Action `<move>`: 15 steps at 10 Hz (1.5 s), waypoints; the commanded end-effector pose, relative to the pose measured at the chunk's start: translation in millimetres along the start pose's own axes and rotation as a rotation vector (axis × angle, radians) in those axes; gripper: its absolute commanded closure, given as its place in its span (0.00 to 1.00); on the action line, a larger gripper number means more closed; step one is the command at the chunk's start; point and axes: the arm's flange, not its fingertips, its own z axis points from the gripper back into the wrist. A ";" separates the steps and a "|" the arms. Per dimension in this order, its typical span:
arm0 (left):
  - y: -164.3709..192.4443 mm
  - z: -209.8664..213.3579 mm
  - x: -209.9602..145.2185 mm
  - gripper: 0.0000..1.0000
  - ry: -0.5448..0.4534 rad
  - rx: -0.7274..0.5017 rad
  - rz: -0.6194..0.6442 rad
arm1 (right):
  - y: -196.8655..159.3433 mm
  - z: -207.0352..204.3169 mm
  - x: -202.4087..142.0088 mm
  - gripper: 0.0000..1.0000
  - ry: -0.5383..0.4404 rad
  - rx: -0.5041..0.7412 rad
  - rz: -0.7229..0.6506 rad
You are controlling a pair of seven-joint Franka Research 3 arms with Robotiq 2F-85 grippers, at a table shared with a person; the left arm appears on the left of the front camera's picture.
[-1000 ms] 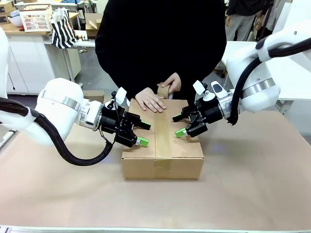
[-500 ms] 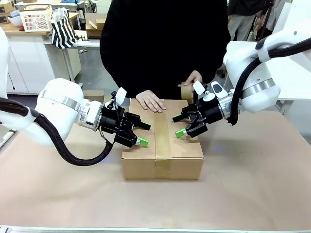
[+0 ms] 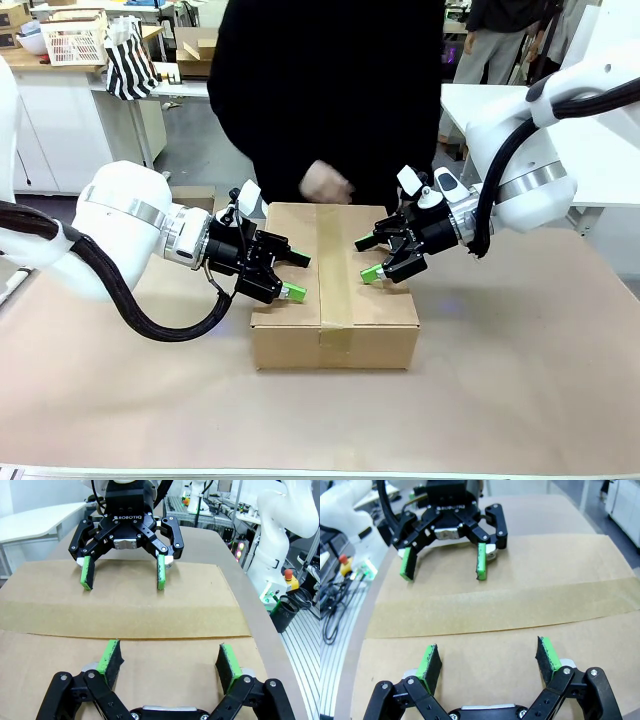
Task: Pack the gift set into the box.
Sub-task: Press and hold the closed box until the human finishes sealing it.
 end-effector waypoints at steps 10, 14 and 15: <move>-1.8 0.1 -1.7 0.00 -0.003 -0.003 -0.009 | 0.7 -1.1 -2.7 0.00 -0.007 -0.006 -0.008; -7.2 36.7 41.3 0.00 -0.053 -0.093 0.301 | 48.5 53.1 16.9 0.00 -0.133 0.108 -0.187; -15.5 61.4 57.5 0.00 -0.078 -0.120 0.460 | 84.0 82.1 14.9 0.00 -0.206 0.188 -0.296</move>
